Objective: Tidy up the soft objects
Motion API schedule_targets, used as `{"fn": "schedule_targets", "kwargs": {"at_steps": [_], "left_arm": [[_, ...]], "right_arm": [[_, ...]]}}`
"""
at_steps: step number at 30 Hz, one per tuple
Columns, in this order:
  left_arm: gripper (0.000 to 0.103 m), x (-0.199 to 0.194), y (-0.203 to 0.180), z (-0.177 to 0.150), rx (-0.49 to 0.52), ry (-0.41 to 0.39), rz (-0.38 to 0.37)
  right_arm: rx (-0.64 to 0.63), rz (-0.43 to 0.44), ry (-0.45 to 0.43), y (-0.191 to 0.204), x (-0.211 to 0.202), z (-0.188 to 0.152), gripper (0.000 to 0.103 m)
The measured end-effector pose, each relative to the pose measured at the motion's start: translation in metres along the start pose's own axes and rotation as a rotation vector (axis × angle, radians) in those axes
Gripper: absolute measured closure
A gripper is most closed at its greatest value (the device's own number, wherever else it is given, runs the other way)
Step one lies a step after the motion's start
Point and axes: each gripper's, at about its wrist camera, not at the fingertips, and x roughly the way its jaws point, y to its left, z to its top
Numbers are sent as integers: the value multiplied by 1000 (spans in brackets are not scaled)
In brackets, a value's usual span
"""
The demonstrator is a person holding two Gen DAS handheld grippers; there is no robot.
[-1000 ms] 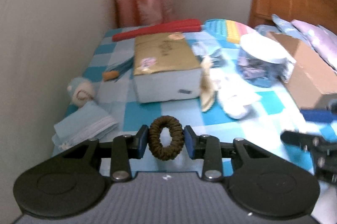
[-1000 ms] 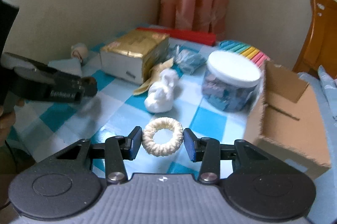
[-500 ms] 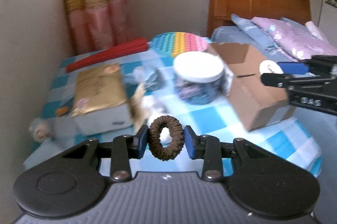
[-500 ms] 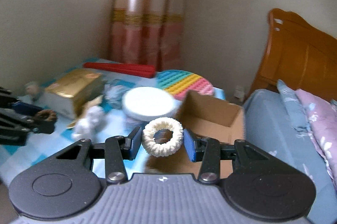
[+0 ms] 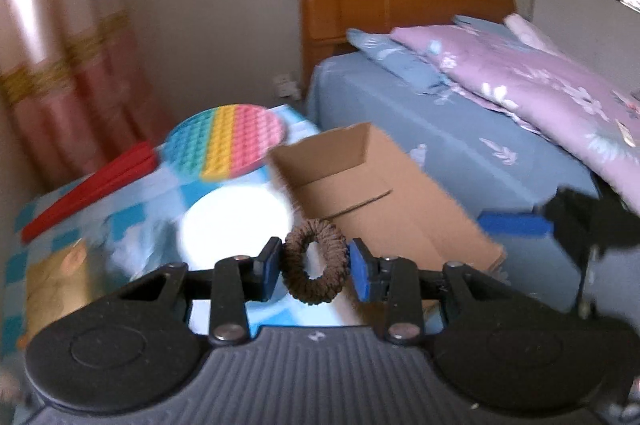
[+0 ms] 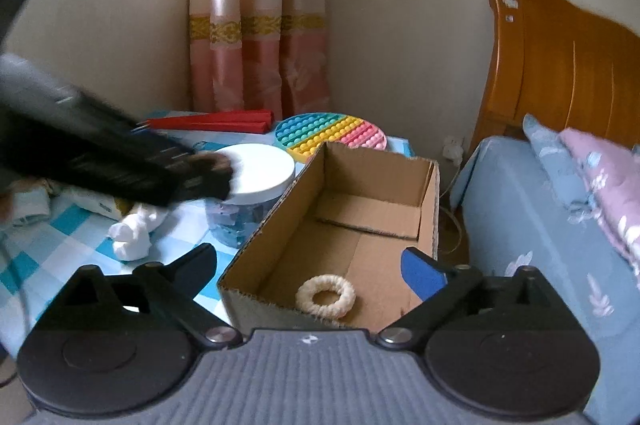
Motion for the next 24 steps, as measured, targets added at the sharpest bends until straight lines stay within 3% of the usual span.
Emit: {"fn": "schedule_targets", "kwargs": {"at_steps": [6, 8, 9, 10, 15, 24], "left_arm": [[64, 37, -18, 26, 31, 11, -5], [38, 42, -19, 29, 21, 2, 4], [16, 43, -20, 30, 4, 3, 7], [11, 41, -19, 30, -7, -11, 4], [7, 28, -22, 27, 12, -33, 18], [3, -12, -9, 10, -62, -58, 60]], "right_arm": [[43, 11, -1, -4, -6, -5, 0], [52, 19, -5, -5, -8, -7, 0], [57, 24, -4, -6, -9, -8, 0], [61, 28, -2, -6, -10, -8, 0], [63, 33, 3, -5, -14, -10, 0], [68, 36, 10, 10, -26, -7, 0]]}}
